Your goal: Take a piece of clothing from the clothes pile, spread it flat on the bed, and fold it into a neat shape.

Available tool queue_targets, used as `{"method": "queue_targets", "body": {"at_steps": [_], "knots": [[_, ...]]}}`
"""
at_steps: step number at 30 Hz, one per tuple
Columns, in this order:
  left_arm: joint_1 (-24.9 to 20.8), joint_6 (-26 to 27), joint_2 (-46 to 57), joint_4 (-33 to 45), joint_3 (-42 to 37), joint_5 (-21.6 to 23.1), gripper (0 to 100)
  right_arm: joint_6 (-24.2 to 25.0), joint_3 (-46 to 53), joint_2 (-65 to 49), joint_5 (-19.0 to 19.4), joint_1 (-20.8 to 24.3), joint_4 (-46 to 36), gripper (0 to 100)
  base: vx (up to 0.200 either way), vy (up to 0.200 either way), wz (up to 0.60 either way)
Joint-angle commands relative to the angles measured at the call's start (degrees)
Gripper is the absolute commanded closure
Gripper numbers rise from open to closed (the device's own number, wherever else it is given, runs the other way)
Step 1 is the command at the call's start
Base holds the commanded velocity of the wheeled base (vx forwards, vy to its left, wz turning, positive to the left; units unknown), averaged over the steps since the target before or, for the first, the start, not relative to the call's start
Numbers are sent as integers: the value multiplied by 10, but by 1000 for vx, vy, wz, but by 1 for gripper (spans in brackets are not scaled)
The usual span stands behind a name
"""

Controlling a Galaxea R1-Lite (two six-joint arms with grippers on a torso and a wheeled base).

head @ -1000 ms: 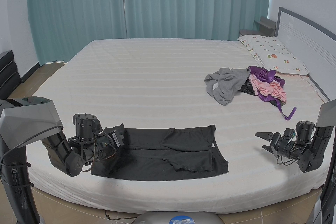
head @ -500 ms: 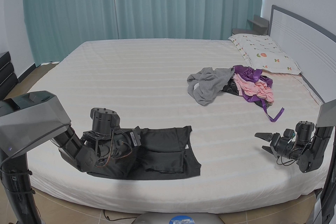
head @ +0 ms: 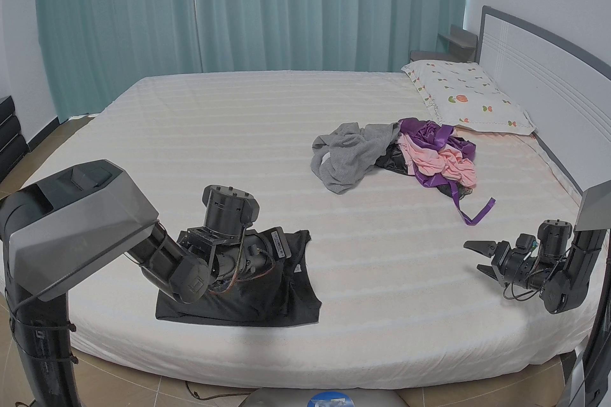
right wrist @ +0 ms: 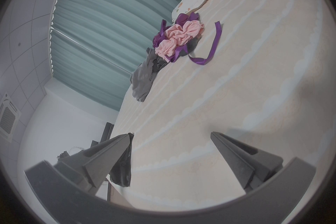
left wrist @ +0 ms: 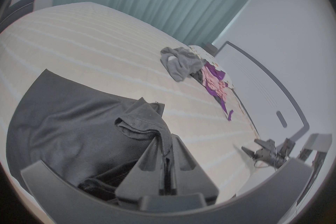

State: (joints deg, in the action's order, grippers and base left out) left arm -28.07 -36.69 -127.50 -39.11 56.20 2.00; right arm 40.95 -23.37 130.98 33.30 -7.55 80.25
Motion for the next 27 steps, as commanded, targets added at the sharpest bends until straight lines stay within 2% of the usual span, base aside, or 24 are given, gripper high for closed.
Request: {"method": "queue_targets", "body": {"at_steps": [1,11,18,24,27], "knots": [[-12,-24,-26,2,21,-14,0,0,0,2,0,1,0,0,0,0,0],[-17,-30,8,-1,-3,-15,0,0,2,1,0,2,0,0,0,0,0],[-9,-73,71,0,-30,-16,0,-1,5,1,0,3,0,0,0,0,0],[24,-97,127,-4,-91,-13,0,-1,6,1,0,3,0,0,0,0,0],[64,-120,143,-18,-137,7,0,-1,6,2,-1,3,-1,0,0,0,0]]}}
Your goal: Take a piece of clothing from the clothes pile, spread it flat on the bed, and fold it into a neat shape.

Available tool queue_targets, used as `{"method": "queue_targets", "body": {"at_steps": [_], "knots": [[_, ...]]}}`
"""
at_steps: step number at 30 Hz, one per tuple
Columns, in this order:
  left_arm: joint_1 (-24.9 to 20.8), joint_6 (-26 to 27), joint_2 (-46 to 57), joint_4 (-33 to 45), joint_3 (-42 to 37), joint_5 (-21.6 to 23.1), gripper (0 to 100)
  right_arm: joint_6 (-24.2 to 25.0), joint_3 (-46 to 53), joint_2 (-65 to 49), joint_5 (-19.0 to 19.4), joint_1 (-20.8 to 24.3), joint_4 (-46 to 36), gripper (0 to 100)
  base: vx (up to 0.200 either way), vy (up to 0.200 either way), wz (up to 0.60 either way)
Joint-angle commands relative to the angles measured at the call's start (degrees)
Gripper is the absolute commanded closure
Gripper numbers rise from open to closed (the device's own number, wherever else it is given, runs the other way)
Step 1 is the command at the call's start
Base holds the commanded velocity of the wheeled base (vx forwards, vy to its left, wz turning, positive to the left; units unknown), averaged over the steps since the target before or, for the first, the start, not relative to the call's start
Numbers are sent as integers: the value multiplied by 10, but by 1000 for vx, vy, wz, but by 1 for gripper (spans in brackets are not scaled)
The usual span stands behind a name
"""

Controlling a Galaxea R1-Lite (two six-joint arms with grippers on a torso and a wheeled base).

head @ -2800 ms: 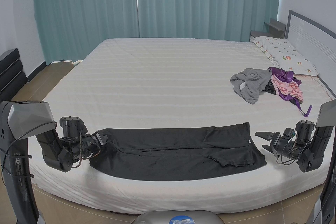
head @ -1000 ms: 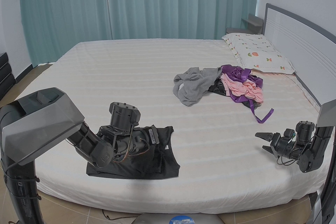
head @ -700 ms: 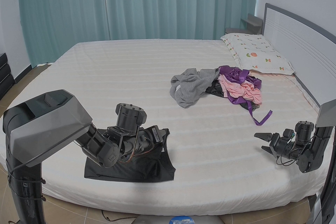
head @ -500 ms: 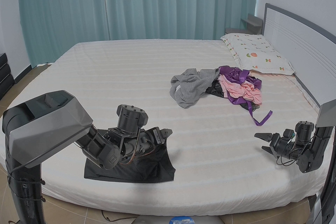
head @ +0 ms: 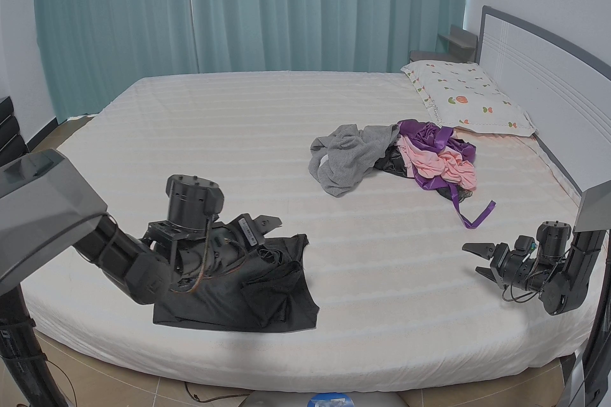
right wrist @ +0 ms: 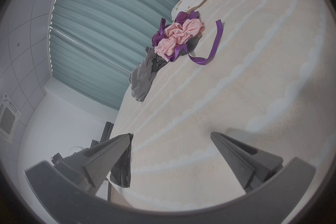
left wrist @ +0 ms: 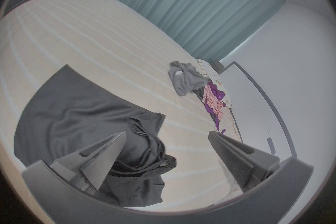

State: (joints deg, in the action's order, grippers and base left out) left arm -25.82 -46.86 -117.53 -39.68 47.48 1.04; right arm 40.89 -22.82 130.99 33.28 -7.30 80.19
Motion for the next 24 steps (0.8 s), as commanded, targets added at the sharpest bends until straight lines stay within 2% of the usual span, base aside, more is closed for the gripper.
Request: {"method": "queue_targets", "body": {"at_steps": [1,5,7,18,24], "knots": [[54,-24,45,-22,-67,34,0,0,1,1,-1,1,0,0,0,0,0],[95,-55,51,-79,-124,93,0,0,3,1,-3,5,1,0,0,150,0],[111,-72,45,-109,-143,108,0,0,4,0,-3,6,1,0,0,200,0],[159,-81,-43,-168,-164,126,0,-1,11,-4,-10,12,0,0,0,200,0],[160,-82,-61,-183,-170,127,0,-1,9,-2,-22,18,0,0,0,200,0]]}}
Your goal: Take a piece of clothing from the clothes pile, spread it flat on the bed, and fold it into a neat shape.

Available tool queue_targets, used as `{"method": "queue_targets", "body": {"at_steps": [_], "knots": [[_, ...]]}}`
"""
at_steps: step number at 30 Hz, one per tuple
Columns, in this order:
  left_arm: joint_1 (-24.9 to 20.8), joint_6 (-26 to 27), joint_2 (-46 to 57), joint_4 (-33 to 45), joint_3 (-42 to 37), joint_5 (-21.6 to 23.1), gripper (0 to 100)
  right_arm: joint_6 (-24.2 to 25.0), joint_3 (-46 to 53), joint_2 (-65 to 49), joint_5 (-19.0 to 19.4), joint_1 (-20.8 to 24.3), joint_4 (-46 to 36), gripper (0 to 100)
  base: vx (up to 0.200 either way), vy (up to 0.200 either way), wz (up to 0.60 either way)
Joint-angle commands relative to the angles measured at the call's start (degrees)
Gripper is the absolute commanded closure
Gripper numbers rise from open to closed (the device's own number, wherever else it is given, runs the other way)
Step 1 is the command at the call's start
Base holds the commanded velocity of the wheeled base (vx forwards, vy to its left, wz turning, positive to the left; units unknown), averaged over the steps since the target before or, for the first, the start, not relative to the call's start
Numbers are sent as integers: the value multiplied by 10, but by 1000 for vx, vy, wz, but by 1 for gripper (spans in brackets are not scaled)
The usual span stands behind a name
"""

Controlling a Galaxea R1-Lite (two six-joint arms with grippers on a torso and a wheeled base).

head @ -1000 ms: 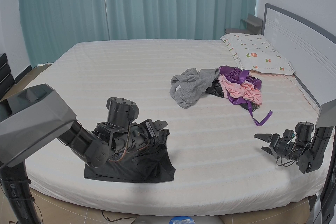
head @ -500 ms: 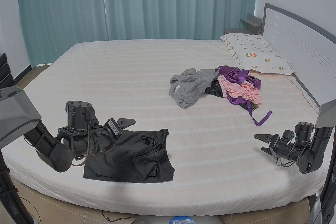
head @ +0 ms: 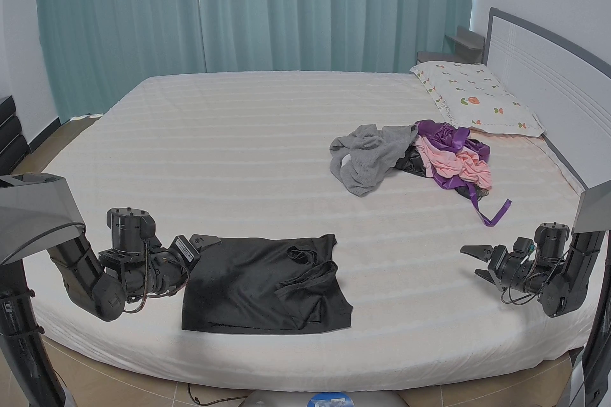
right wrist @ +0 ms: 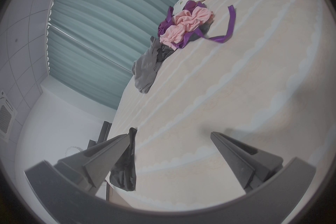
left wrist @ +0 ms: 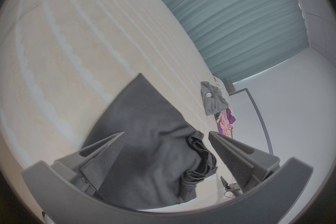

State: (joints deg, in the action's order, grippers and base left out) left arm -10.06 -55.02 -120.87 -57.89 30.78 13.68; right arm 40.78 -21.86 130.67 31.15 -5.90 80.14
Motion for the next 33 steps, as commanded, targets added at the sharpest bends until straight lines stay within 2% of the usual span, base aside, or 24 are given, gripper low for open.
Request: {"method": "queue_targets", "body": {"at_steps": [1,9,12,17,18,19,23,25,28,29,30,33], "knots": [[2,0,-36,-1,-2,1,0,0,1,1,-2,4,0,0,0,200,0],[1,1,-44,-2,-2,0,0,-2,1,0,-13,5,0,0,0,200,0],[1,0,-44,-2,-3,0,0,-7,1,2,-36,9,0,0,0,200,0],[-1,0,-43,-2,-3,0,0,-8,2,-25,-86,36,-5,0,0,200,0],[-1,0,-43,-2,-3,0,0,-8,2,-25,-86,36,-5,0,0,200,0],[0,-2,-43,-2,-3,0,0,-11,2,-44,-103,53,-9,0,0,200,0],[-1,0,-43,-2,-3,-1,0,-30,3,-82,-122,103,-38,0,0,200,0],[-1,1,-44,-2,-3,-1,0,-43,1,-96,-143,124,-65,0,0,0,0],[-1,1,-44,-2,-3,-1,0,-68,-1,-111,-217,172,-93,0,0,0,0],[-1,1,-44,-2,-3,-1,0,-69,0,-111,-224,177,-92,0,0,0,0],[-1,1,-44,-2,-3,-1,0,-71,4,-114,-253,200,-95,0,0,0,0],[-1,1,-44,-2,-3,-1,0,-84,9,-121,-305,232,-97,0,0,0,0]]}}
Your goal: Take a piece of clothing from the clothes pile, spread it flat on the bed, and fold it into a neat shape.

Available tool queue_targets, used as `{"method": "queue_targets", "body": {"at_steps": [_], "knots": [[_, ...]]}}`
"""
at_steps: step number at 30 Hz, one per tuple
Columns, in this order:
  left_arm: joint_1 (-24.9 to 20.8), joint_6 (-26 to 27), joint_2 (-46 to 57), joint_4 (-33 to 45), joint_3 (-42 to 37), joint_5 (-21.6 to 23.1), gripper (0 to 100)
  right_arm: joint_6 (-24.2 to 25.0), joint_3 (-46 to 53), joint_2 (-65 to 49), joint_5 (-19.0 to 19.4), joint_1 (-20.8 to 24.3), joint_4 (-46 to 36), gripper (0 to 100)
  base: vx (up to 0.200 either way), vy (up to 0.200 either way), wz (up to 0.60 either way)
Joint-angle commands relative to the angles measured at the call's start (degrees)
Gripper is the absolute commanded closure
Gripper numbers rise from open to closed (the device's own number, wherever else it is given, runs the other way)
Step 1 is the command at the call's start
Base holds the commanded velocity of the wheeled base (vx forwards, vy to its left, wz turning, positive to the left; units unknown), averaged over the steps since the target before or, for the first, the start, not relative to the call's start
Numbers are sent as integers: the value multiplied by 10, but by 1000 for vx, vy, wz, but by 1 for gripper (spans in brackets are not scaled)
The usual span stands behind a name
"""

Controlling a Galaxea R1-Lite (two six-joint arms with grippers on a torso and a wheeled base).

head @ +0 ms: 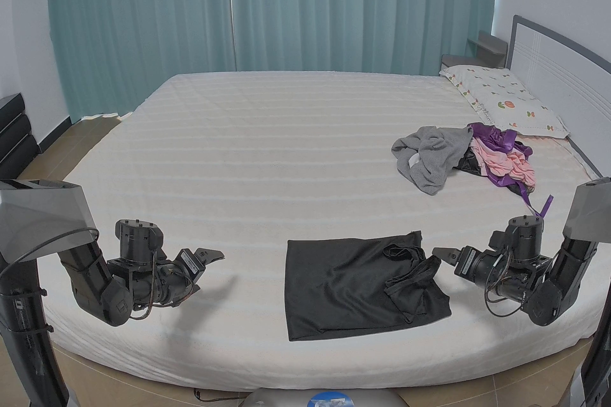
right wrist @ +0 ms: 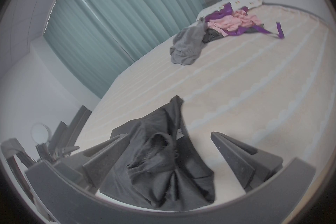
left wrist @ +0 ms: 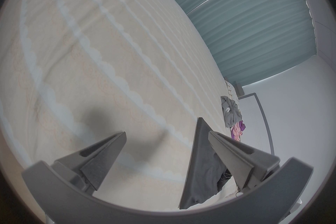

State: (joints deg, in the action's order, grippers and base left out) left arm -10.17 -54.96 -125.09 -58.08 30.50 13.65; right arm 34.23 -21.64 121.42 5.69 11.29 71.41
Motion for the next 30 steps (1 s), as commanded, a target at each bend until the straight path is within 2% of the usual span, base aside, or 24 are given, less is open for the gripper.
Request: {"method": "queue_targets", "body": {"at_steps": [1,2,3,4,5,8,14,26,30], "knots": [[0,0,-2,0,0,0,0,-26,10,-30,-68,68,-10,0,0,0,0],[0,0,-2,0,0,0,0,-28,10,-30,-71,70,-10,0,0,0,0],[0,0,-2,0,0,0,0,-43,14,-30,-101,87,-10,0,0,0,0],[0,0,-2,0,0,0,0,-43,14,-30,-101,87,-10,0,0,0,0],[0,1,-2,0,0,-1,0,-59,18,-29,-127,103,-11,0,0,0,0],[0,1,-2,0,0,-1,0,-65,19,-29,-152,128,-18,0,0,0,0],[0,1,-2,0,0,-1,0,-61,12,-35,-154,155,-73,0,0,0,0],[-1,3,-2,0,0,-2,0,-59,3,3,-155,182,-81,0,0,0,0],[-1,3,-2,1,0,-2,0,-60,-39,29,-173,189,-109,0,0,0,0]]}}
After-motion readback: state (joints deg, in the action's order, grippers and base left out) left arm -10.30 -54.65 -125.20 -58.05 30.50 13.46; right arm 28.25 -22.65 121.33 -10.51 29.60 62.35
